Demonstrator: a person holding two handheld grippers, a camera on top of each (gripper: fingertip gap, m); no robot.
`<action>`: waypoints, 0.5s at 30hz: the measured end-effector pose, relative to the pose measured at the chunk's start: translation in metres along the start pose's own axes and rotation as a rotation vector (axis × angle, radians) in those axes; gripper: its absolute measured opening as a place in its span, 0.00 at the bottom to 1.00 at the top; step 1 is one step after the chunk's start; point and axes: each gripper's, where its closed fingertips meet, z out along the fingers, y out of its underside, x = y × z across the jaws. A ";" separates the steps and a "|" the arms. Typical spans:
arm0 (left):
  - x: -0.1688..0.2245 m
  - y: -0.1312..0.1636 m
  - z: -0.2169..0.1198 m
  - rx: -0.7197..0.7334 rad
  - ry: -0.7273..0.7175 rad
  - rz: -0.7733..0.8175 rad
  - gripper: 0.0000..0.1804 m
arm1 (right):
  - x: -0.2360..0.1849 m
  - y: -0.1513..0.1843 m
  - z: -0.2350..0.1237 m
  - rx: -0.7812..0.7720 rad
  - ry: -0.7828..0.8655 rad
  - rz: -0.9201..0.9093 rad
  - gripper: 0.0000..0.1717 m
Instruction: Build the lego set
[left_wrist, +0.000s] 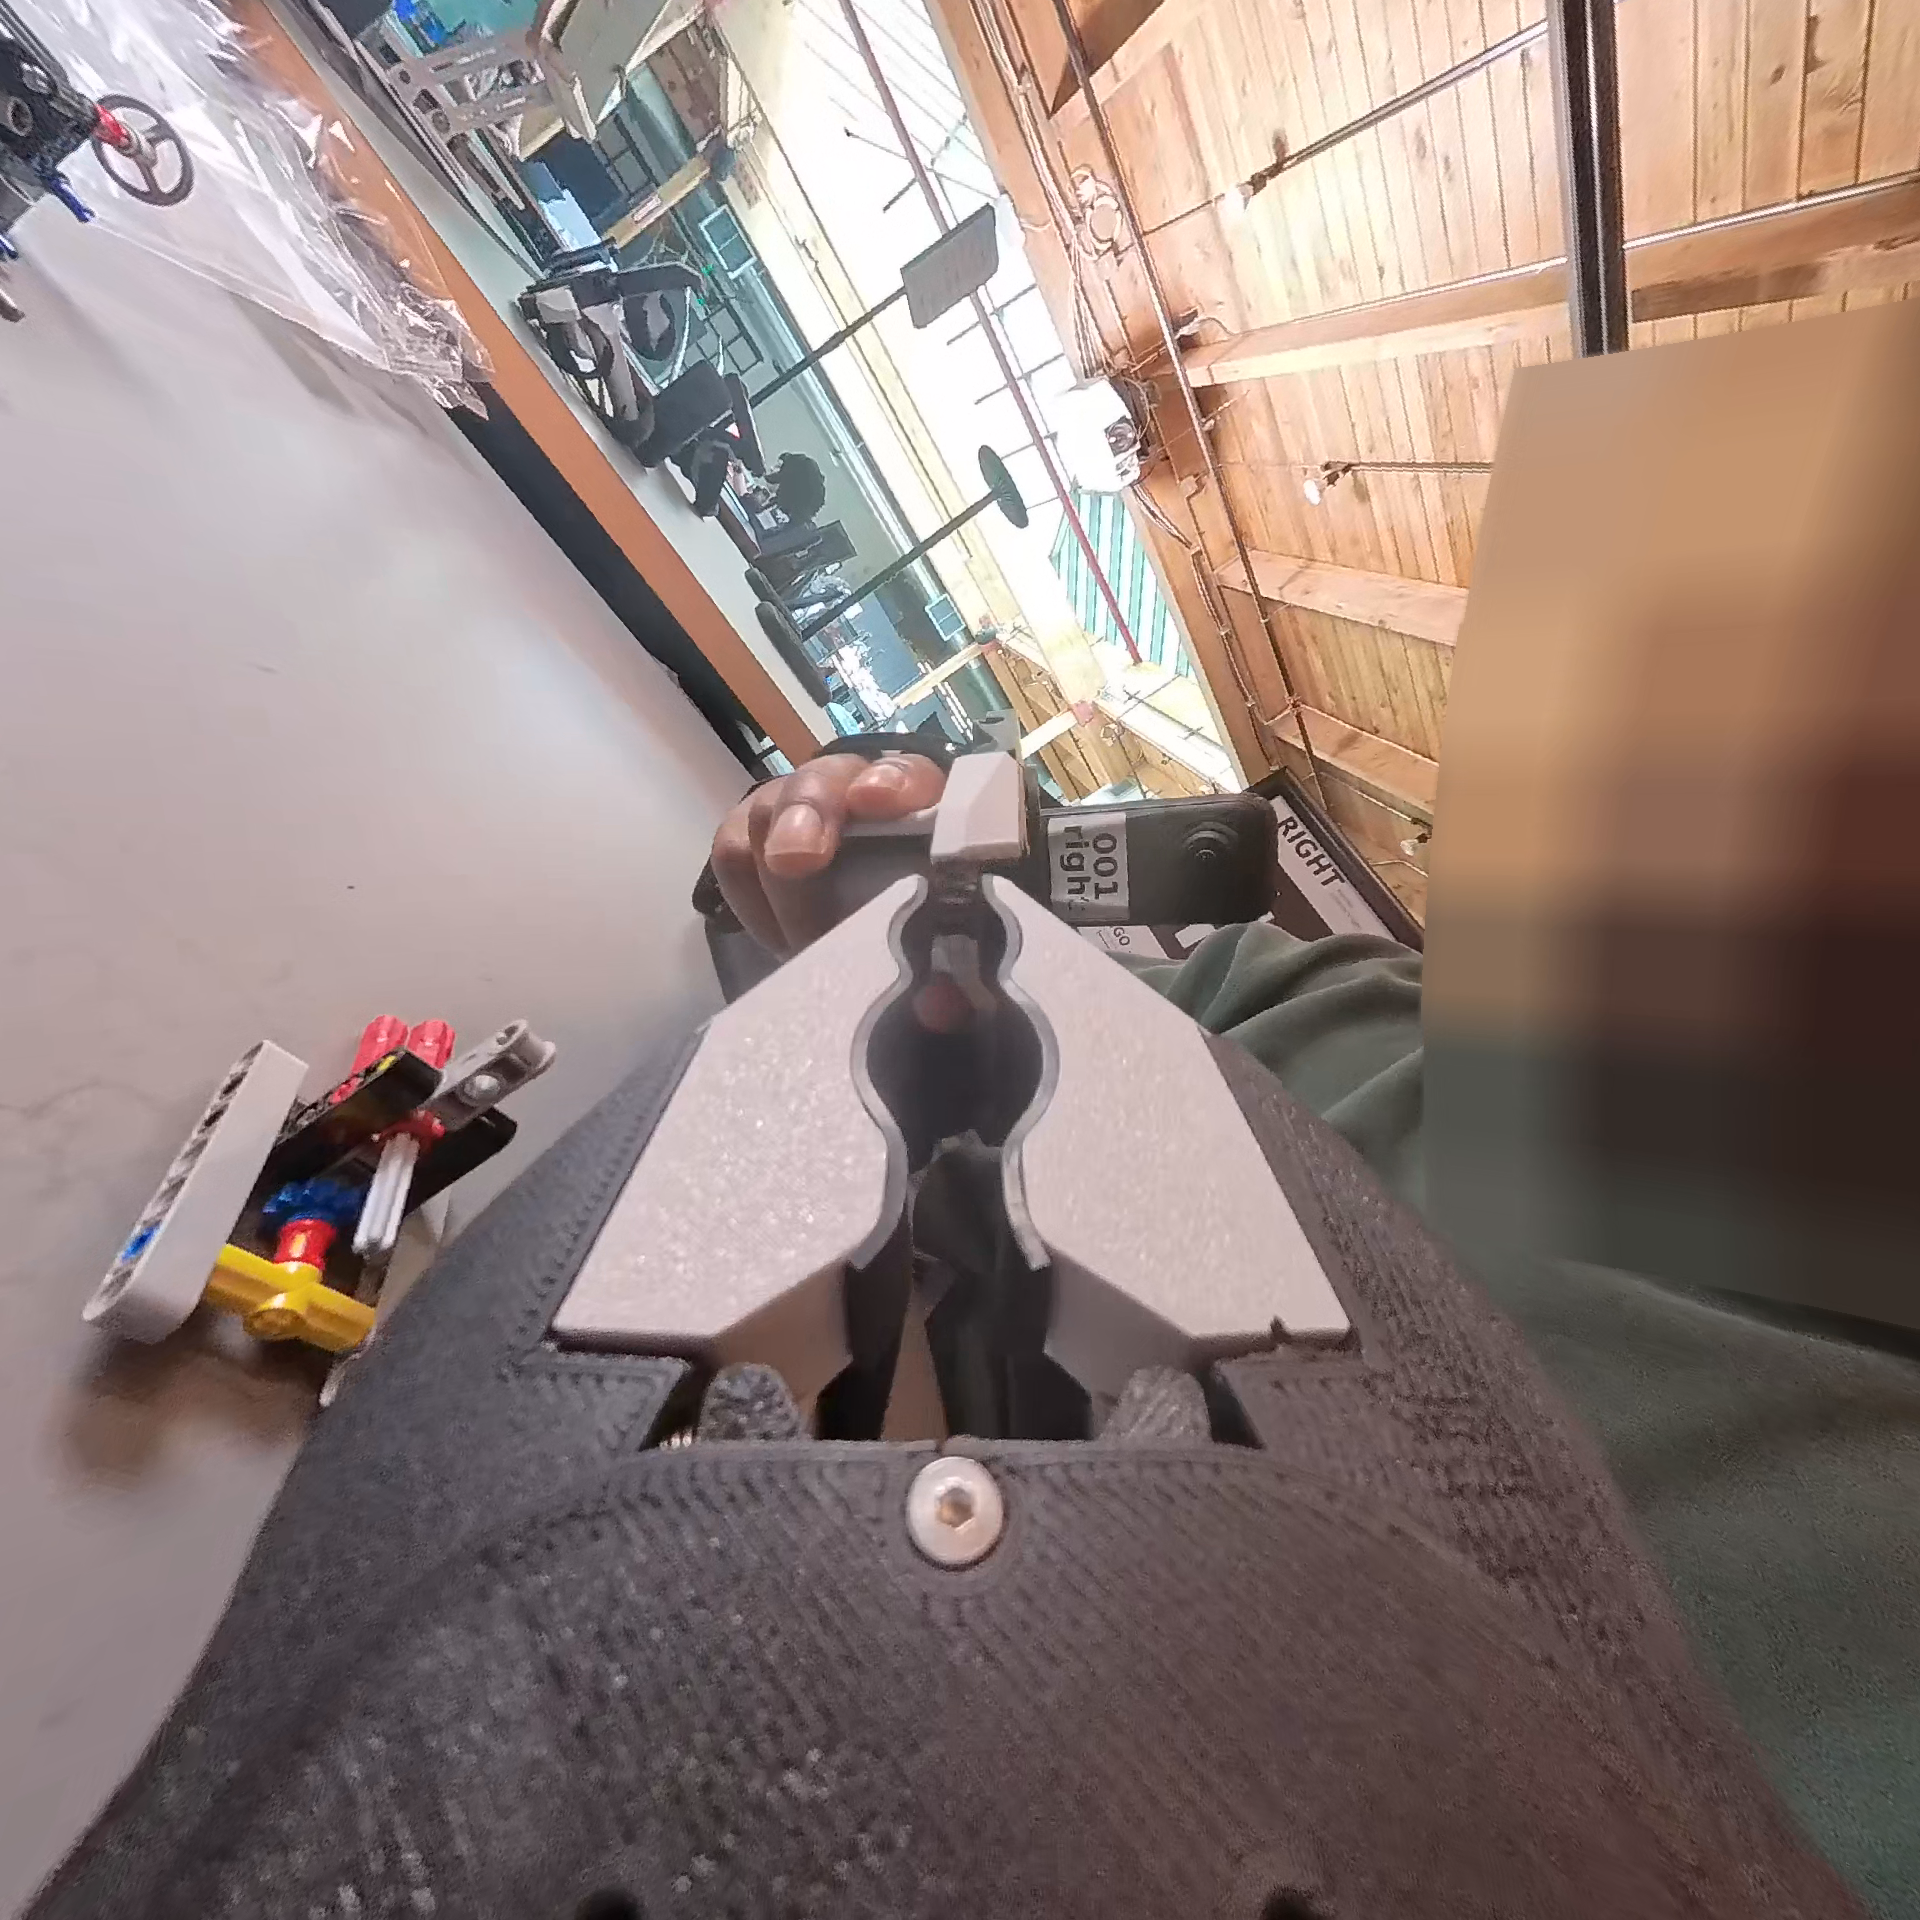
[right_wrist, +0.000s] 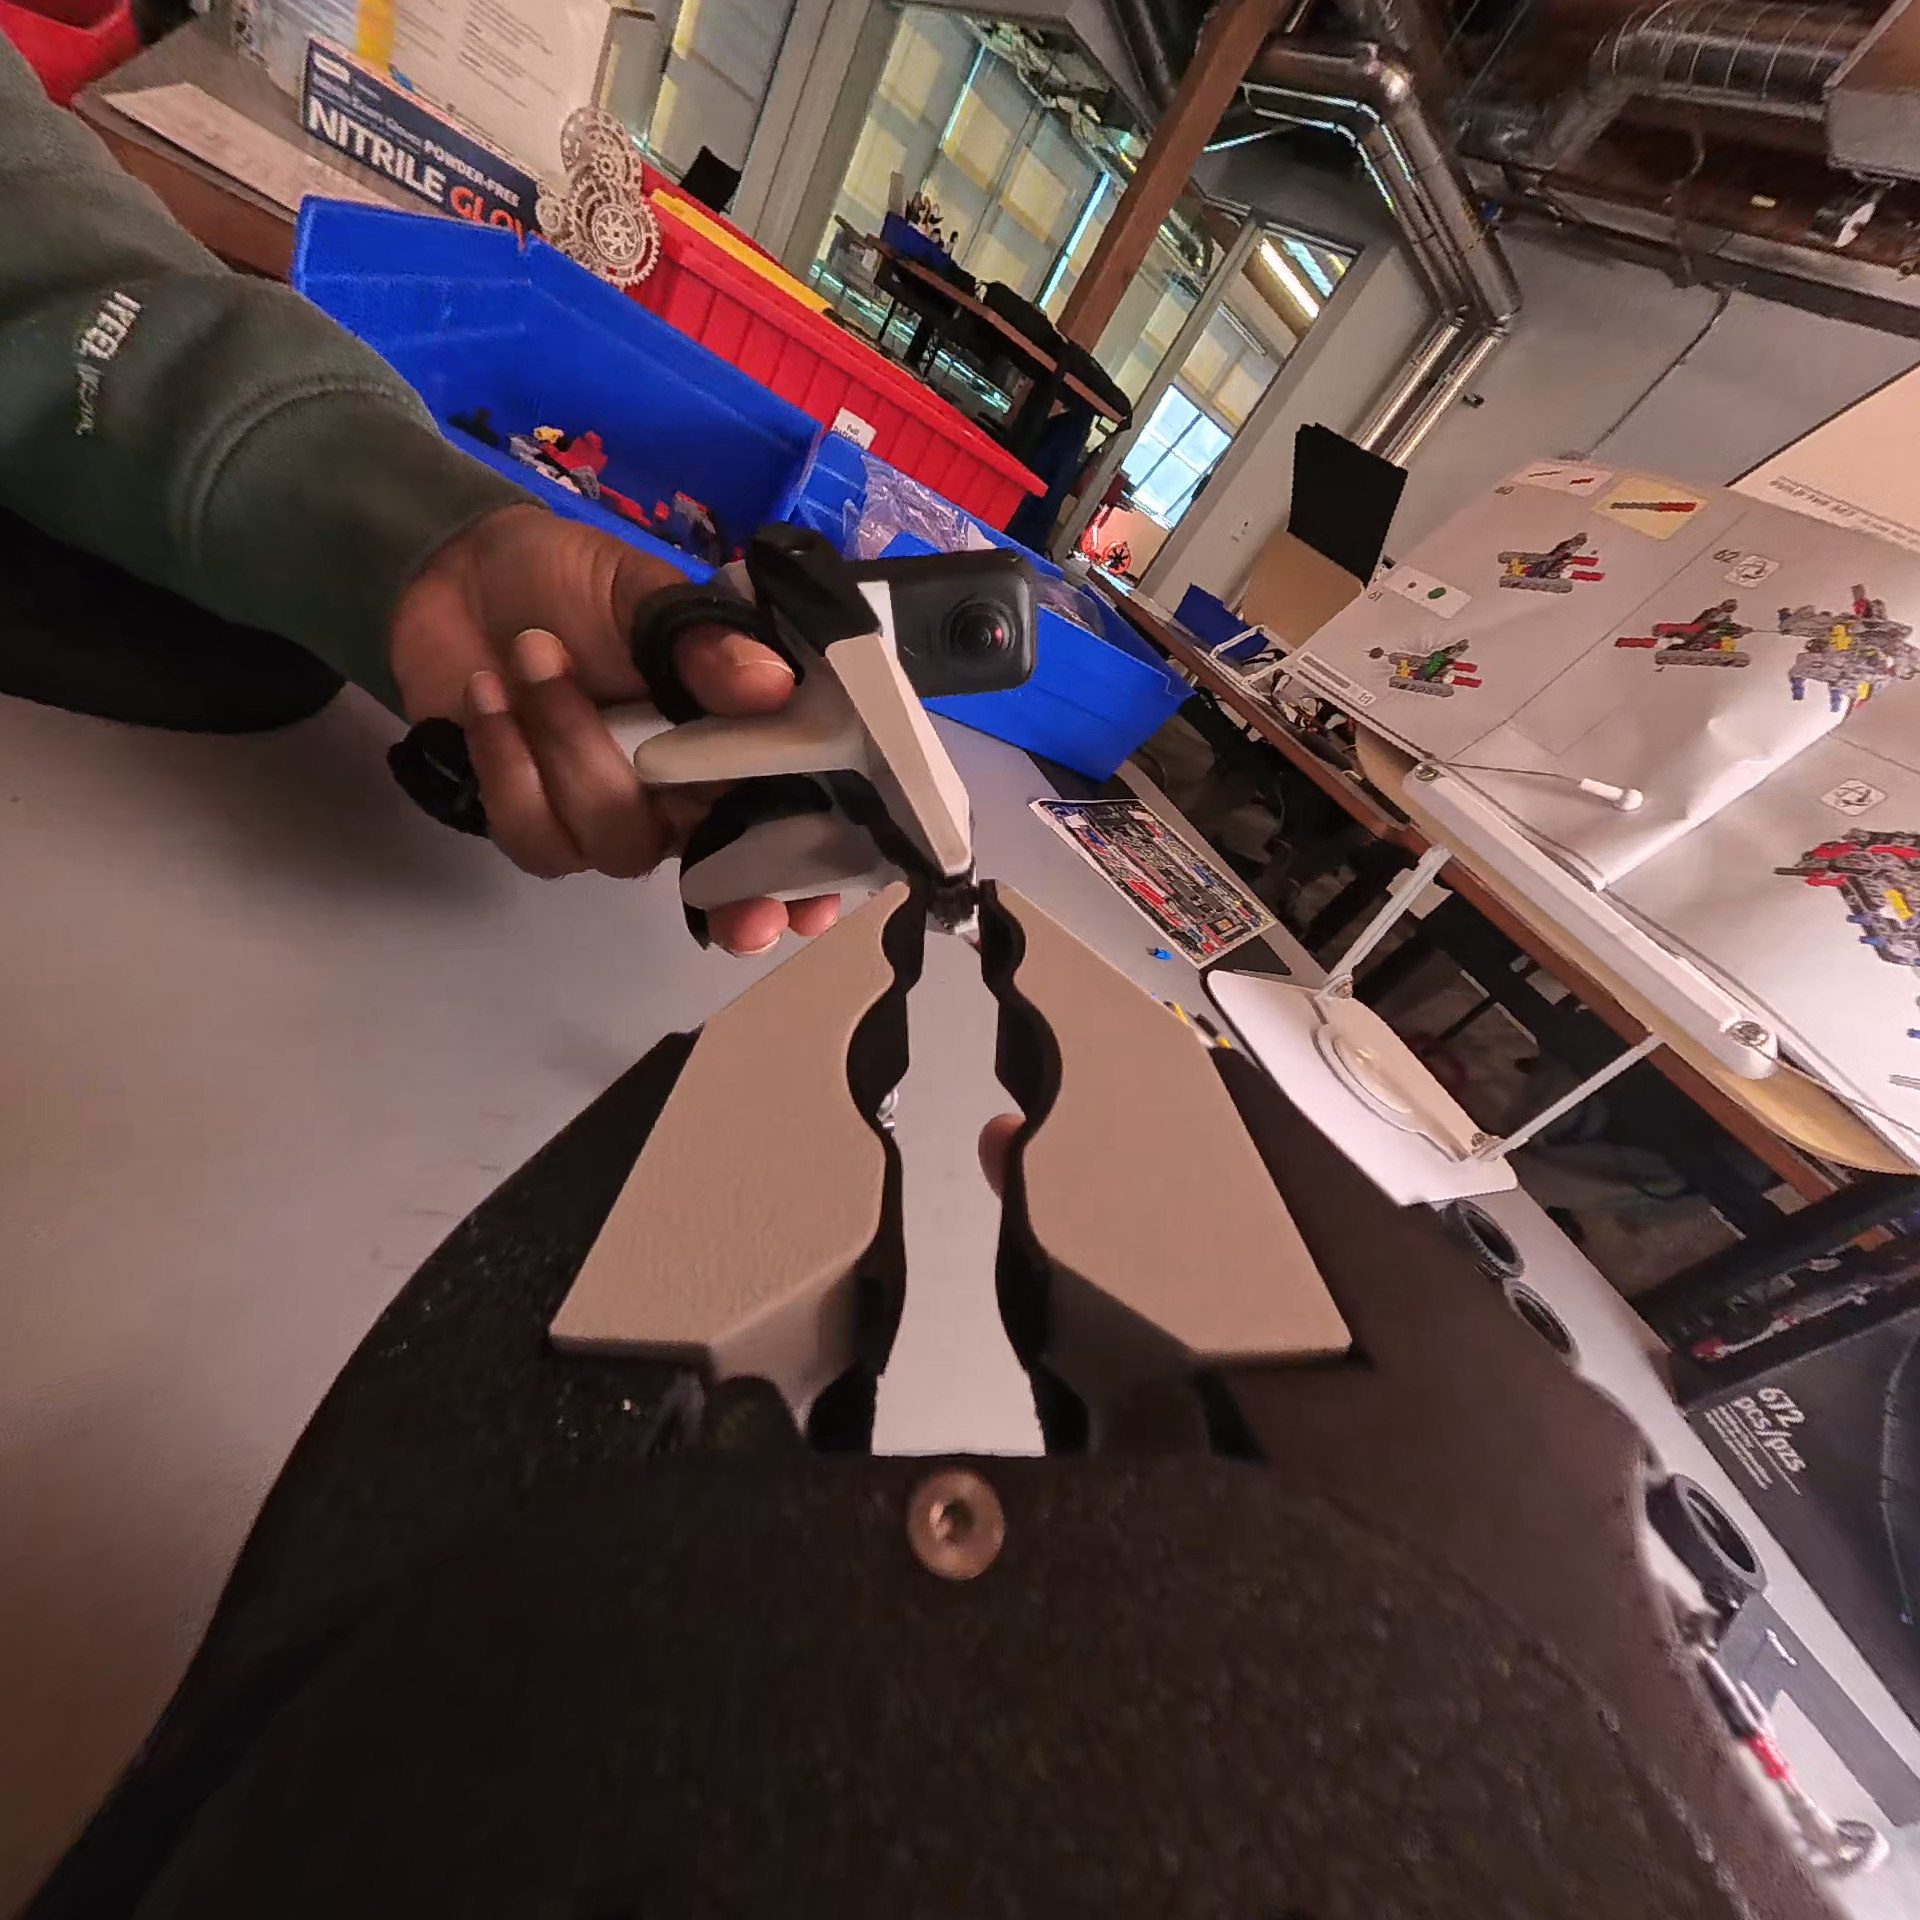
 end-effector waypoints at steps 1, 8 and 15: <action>0.001 -0.001 -0.001 0.008 0.012 0.006 0.03 | 0.001 -0.001 0.000 0.009 0.001 0.024 0.04; 0.011 -0.006 -0.008 0.058 0.092 0.014 0.13 | 0.013 -0.016 -0.008 0.144 -0.027 0.229 0.05; 0.023 0.000 -0.001 0.055 0.185 0.000 0.12 | 0.004 -0.030 -0.011 0.226 -0.096 0.279 0.05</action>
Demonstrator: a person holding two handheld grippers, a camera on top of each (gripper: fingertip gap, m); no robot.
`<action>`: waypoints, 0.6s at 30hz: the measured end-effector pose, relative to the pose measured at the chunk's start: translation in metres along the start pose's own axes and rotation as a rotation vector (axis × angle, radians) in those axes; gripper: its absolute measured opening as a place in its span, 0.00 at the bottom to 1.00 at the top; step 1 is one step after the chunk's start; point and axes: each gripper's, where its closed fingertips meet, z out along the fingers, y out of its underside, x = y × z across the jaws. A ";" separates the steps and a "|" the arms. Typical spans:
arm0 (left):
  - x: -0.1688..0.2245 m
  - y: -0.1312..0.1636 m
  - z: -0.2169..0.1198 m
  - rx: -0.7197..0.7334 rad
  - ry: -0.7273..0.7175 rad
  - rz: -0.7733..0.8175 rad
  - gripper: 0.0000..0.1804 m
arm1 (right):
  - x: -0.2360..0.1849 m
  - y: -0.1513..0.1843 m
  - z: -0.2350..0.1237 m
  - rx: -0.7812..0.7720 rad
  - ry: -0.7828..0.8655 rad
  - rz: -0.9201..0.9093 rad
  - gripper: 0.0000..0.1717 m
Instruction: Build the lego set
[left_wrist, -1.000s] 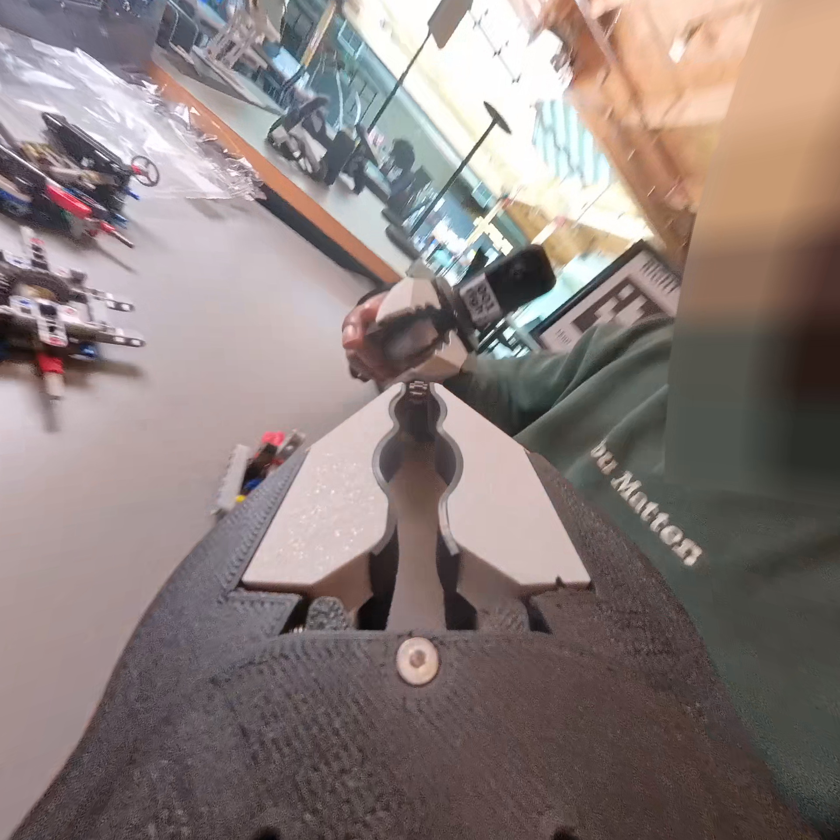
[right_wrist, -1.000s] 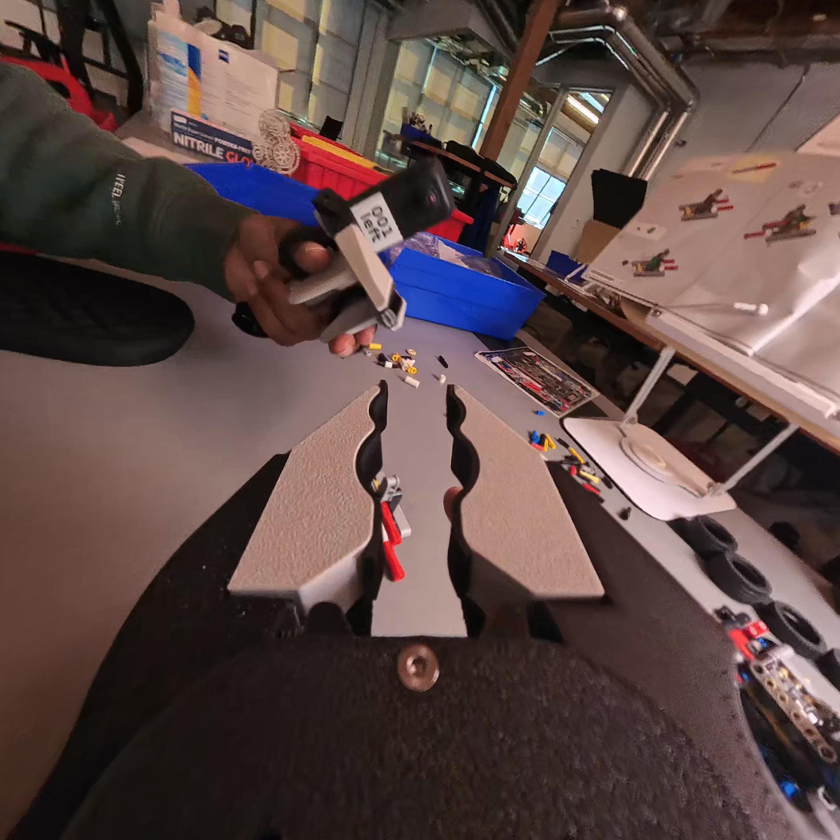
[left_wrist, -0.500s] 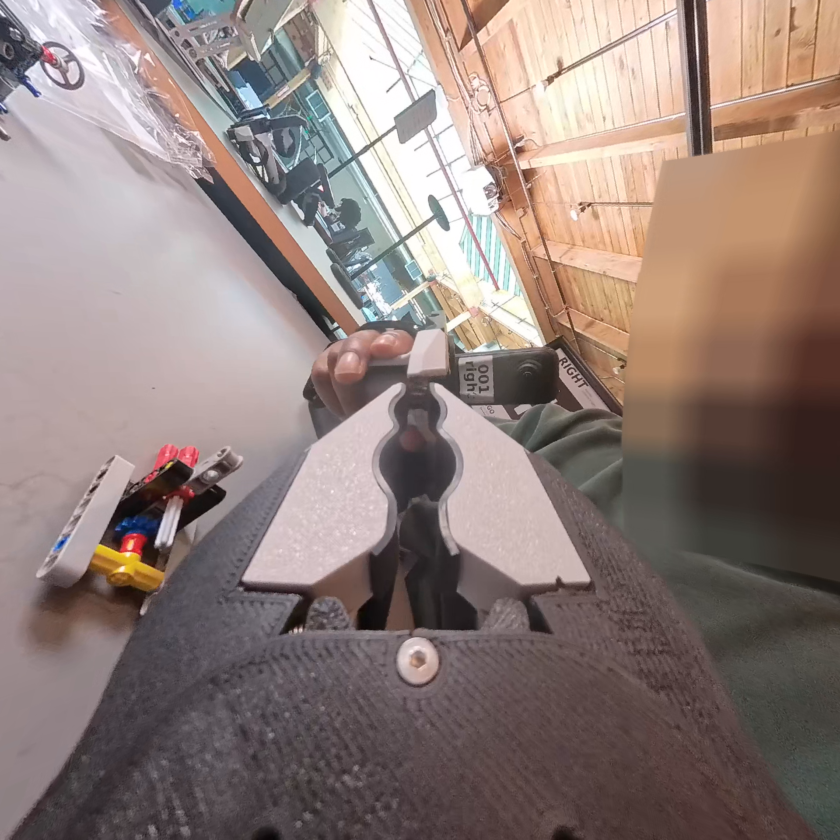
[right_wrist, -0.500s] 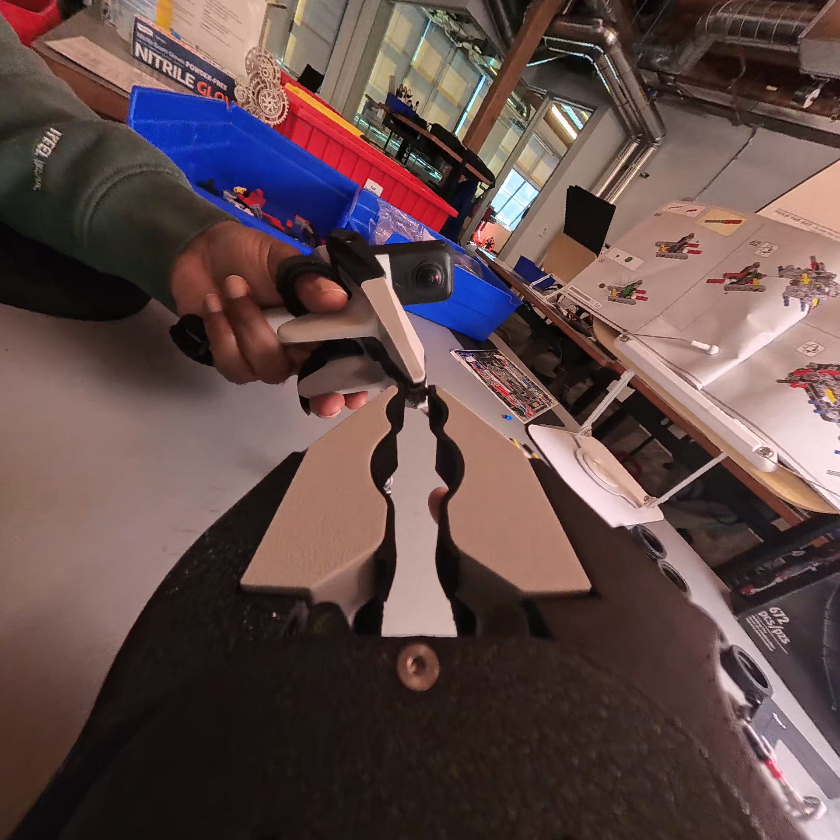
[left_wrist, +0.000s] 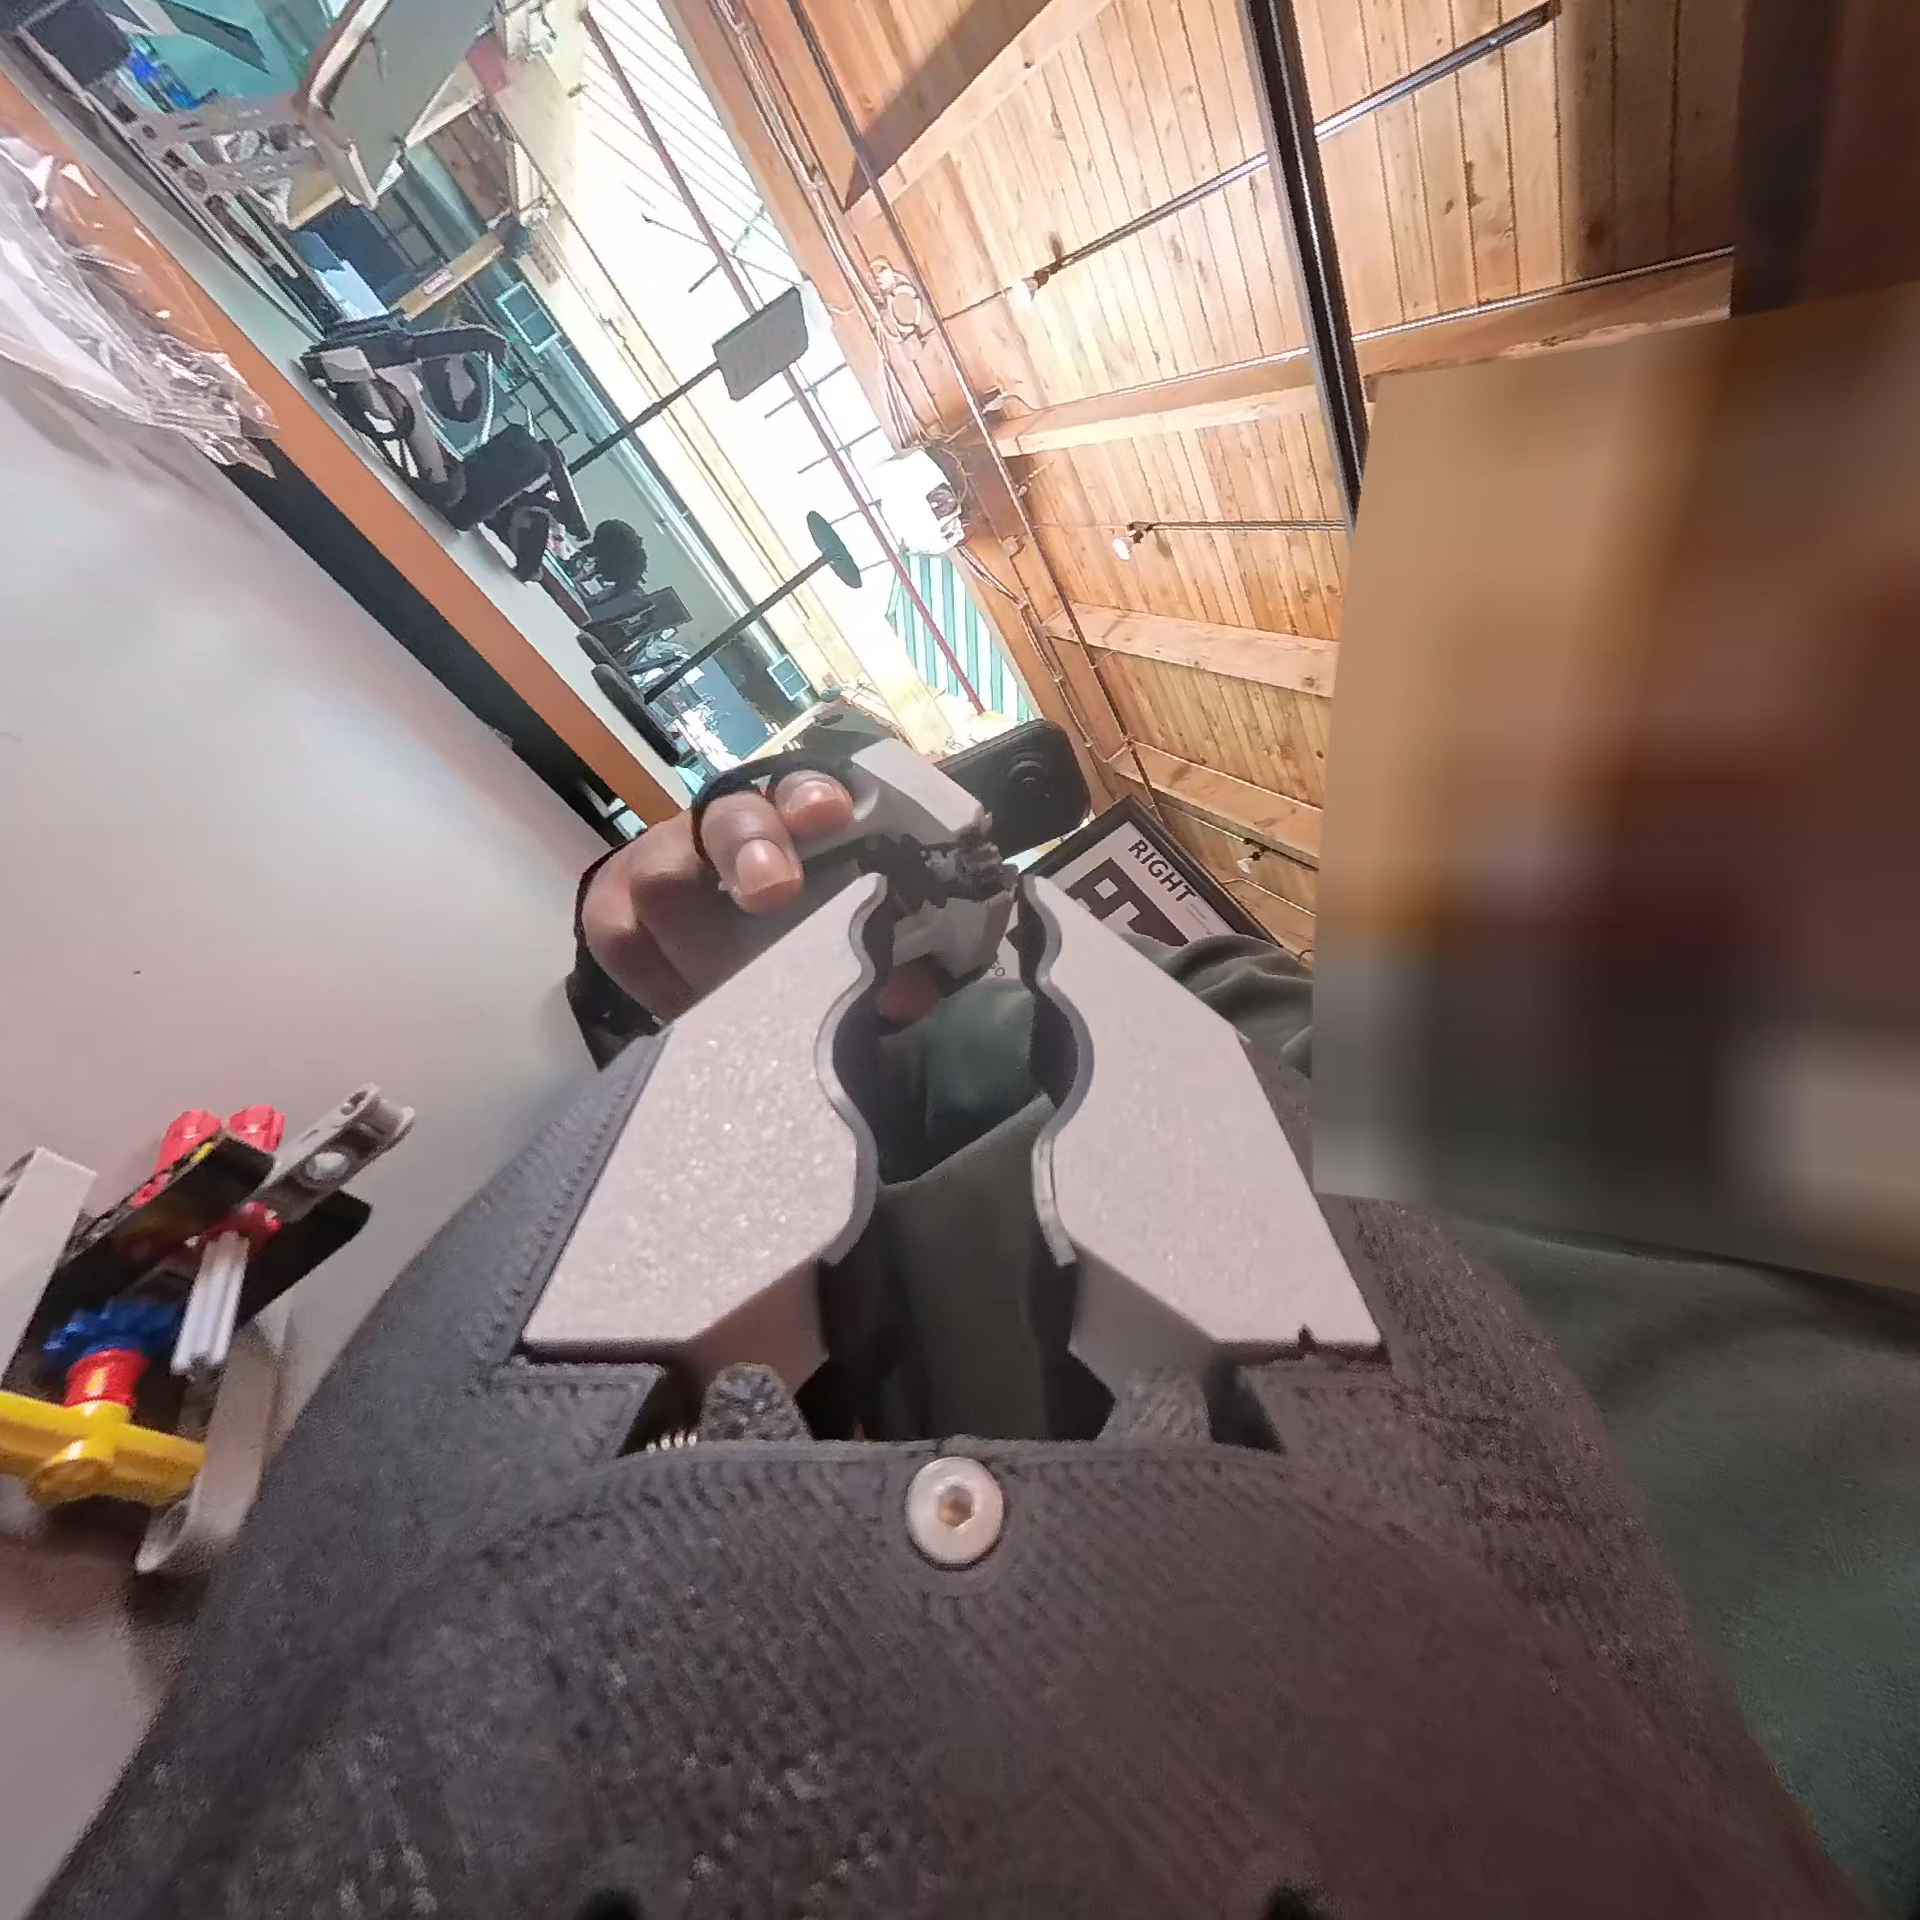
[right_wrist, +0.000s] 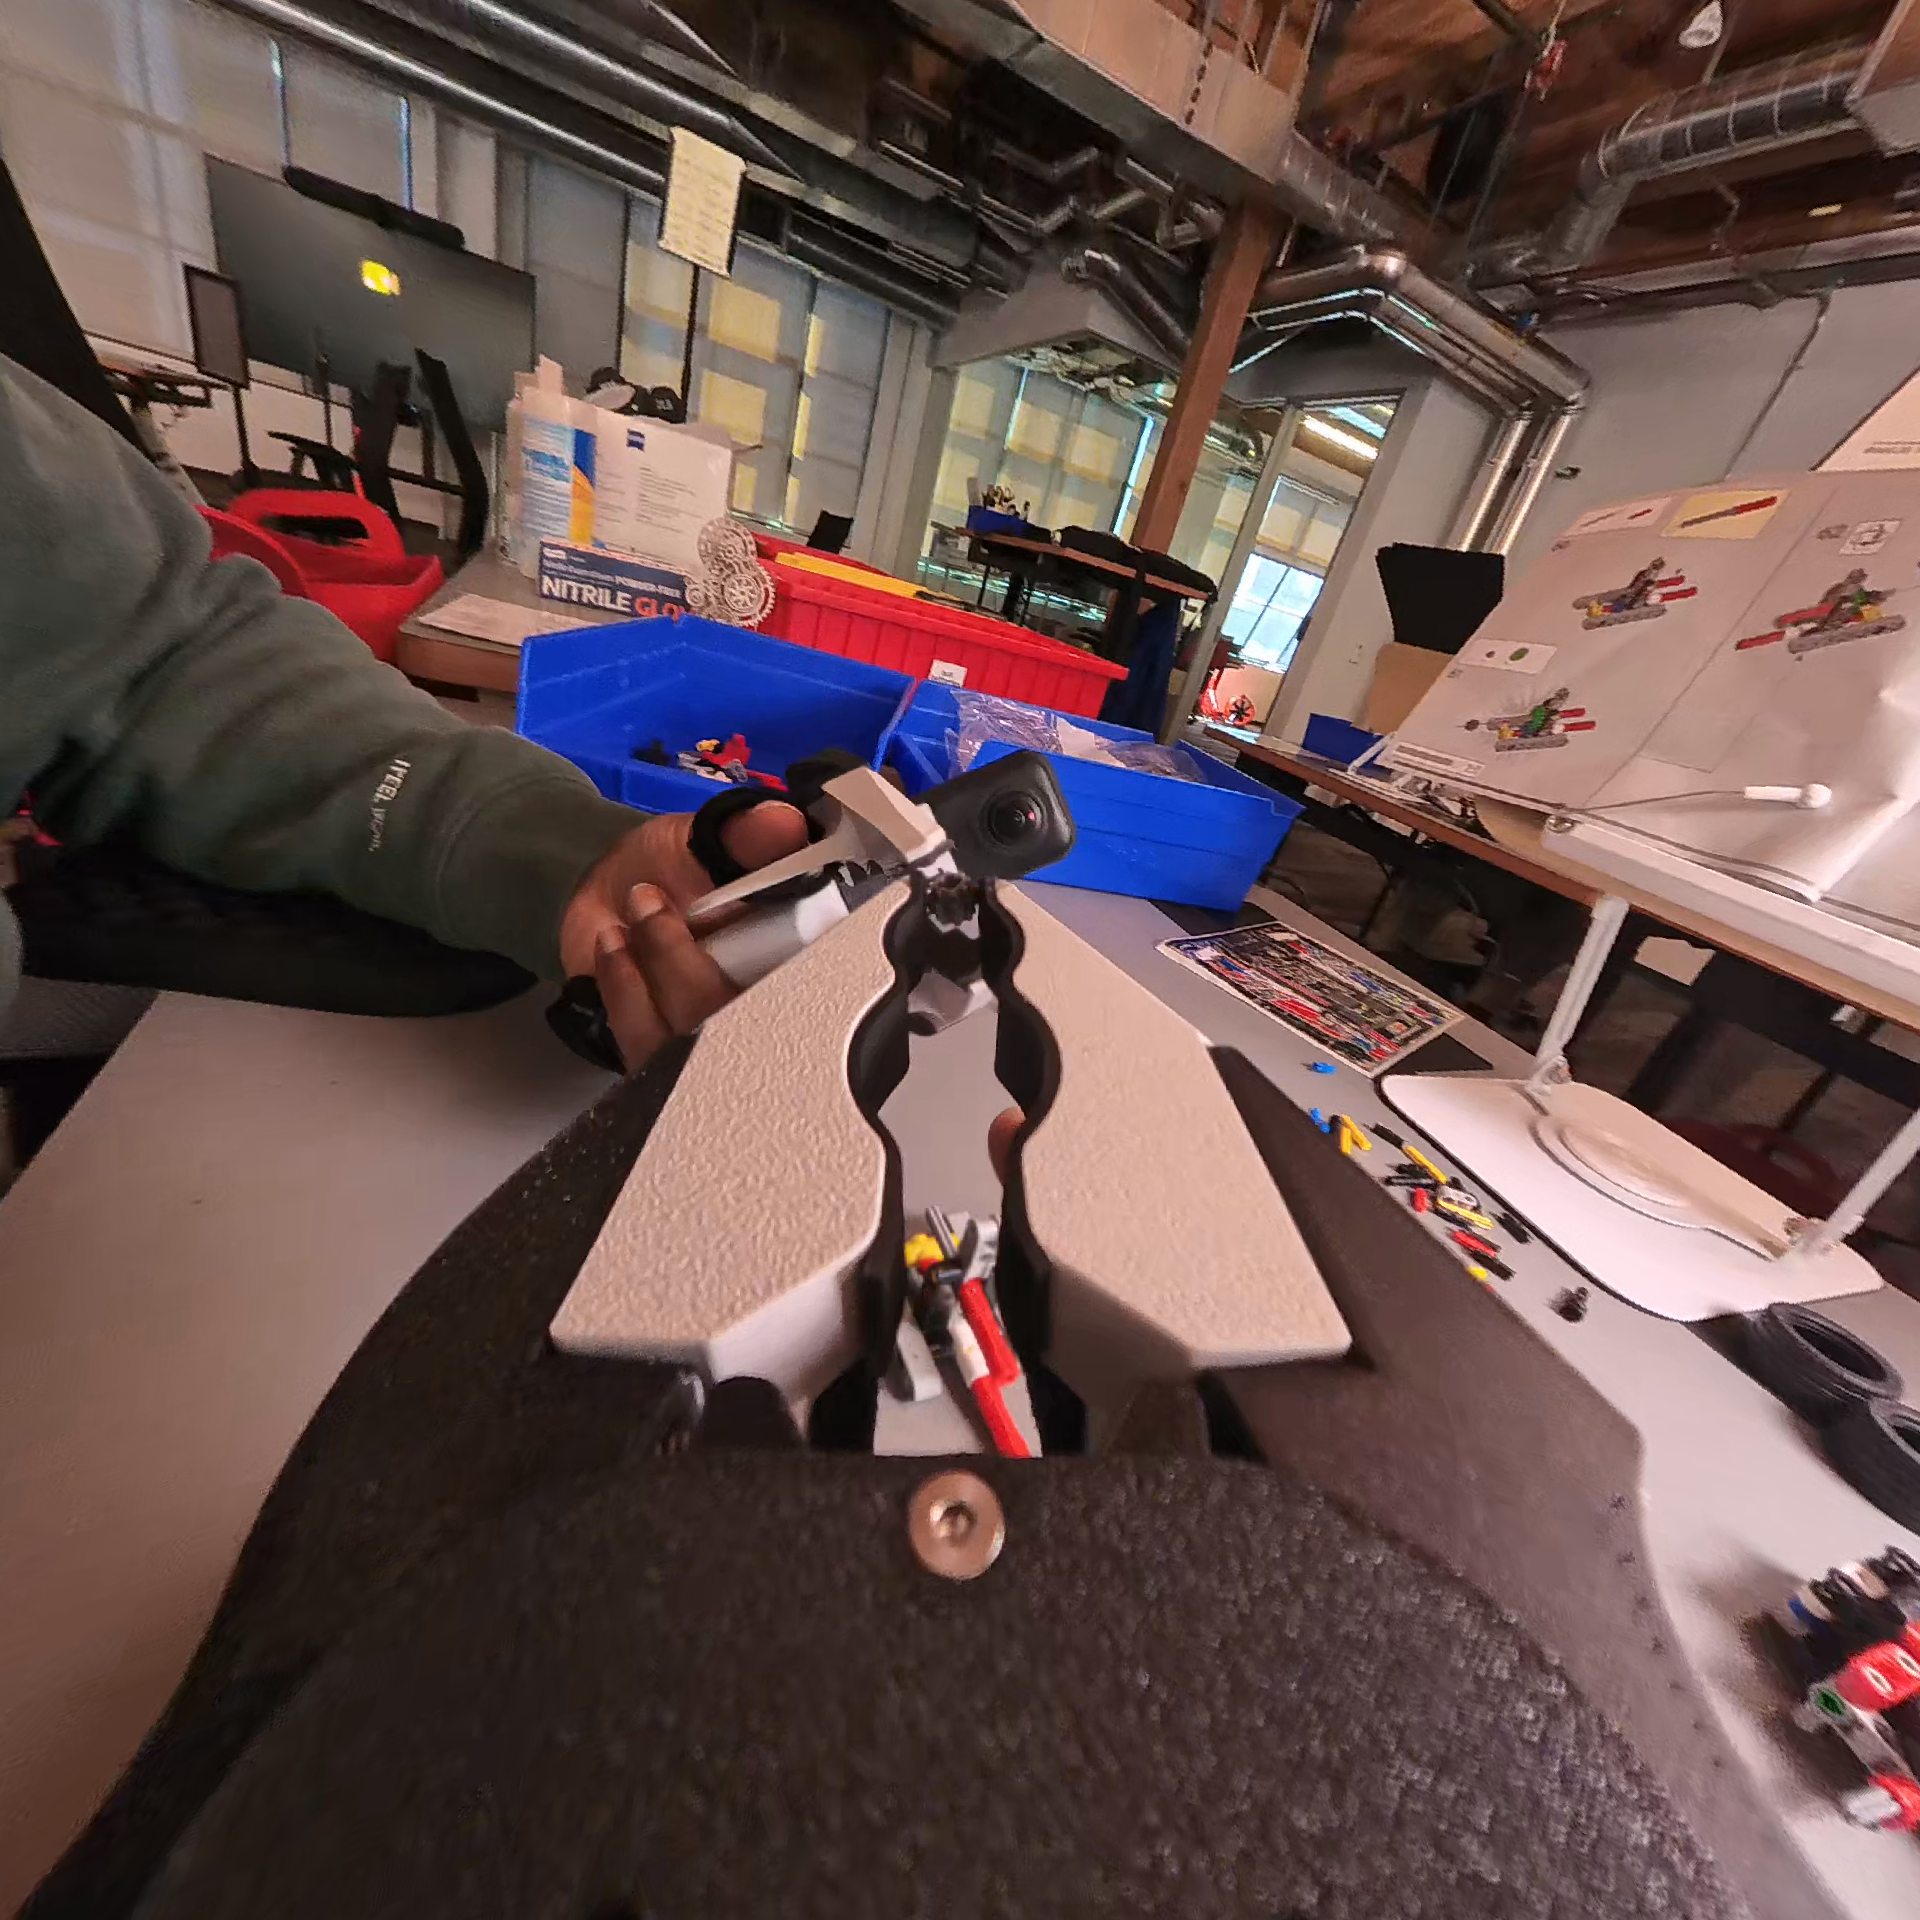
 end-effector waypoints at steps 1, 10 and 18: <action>0.001 0.002 0.001 -0.008 0.007 0.000 0.12 | -0.002 -0.001 0.000 0.004 -0.009 0.000 0.05; 0.008 0.008 0.003 -0.028 0.057 -0.016 0.05 | -0.010 0.005 0.003 -0.013 -0.038 -0.032 0.05; 0.004 0.003 -0.005 -0.004 0.026 -0.006 0.00 | -0.006 0.015 0.004 -0.061 -0.013 -0.081 0.05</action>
